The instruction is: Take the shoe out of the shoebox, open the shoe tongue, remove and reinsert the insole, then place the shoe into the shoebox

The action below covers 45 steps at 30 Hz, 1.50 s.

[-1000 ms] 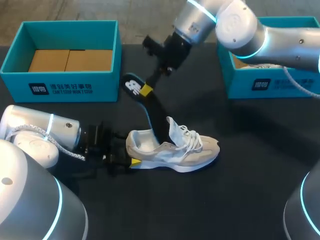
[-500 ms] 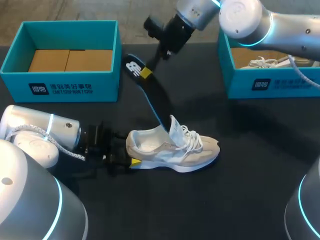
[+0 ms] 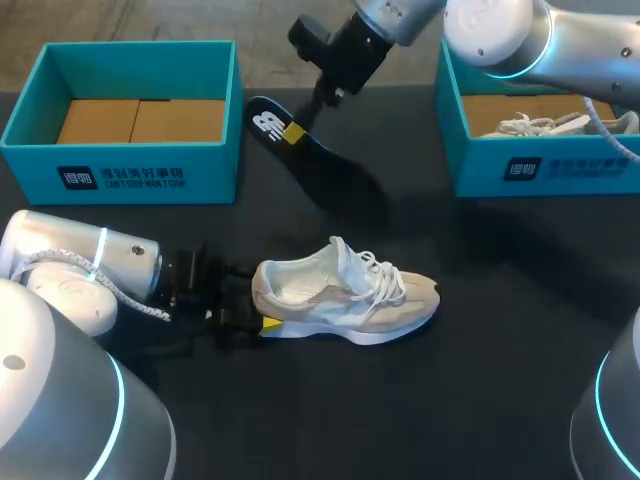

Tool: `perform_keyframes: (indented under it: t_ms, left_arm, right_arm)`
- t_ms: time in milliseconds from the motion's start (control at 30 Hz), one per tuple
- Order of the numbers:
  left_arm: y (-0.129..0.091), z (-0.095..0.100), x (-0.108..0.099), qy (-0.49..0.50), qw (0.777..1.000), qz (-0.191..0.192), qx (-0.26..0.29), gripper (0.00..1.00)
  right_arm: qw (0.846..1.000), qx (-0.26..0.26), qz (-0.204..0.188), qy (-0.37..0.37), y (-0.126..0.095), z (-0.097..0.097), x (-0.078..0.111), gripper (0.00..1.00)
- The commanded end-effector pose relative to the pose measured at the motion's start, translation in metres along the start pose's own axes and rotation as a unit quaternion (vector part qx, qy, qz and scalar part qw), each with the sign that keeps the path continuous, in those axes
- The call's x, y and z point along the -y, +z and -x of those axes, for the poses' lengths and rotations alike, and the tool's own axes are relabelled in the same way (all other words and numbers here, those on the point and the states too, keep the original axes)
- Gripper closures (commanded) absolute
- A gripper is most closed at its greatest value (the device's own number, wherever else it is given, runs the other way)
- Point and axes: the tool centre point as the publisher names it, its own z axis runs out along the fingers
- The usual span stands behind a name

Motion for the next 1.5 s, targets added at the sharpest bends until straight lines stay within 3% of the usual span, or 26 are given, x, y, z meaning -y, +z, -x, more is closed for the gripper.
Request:
perform_keyframes:
  t_ms: [33, 233, 500, 867, 1200, 1500]
  left_arm:
    - [0.001, 0.001, -0.002, 0.000, 1.000, 0.001, -0.001, 1.00]
    - [0.001, 0.001, -0.002, 0.000, 1.000, 0.001, -0.001, 1.00]
    - [0.001, 0.001, -0.002, 0.000, 1.000, 0.001, -0.001, 1.00]
    - [0.001, 0.001, -0.002, 0.000, 1.000, 0.001, -0.001, 1.00]
    - [0.001, 0.001, -0.002, 0.000, 1.000, 0.001, -0.001, 1.00]
    - [0.001, 0.001, -0.002, 0.000, 1.000, 0.001, -0.001, 1.00]
  right_arm:
    - [1.000, 0.002, -0.001, 0.001, 0.000, -0.001, 0.000, 1.00]
    - [1.000, 0.002, -0.001, 0.001, 0.000, -0.001, 0.000, 1.00]
    - [0.995, 0.005, 0.101, 0.011, -0.033, 0.012, -0.026, 1.00]
    - [0.982, -0.016, 0.179, 0.064, -0.072, 0.019, -0.038, 1.00]
    - [0.954, -0.014, 0.285, 0.092, -0.110, -0.010, -0.043, 1.00]
    - [0.941, -0.016, 0.316, 0.119, -0.132, -0.040, -0.036, 1.00]
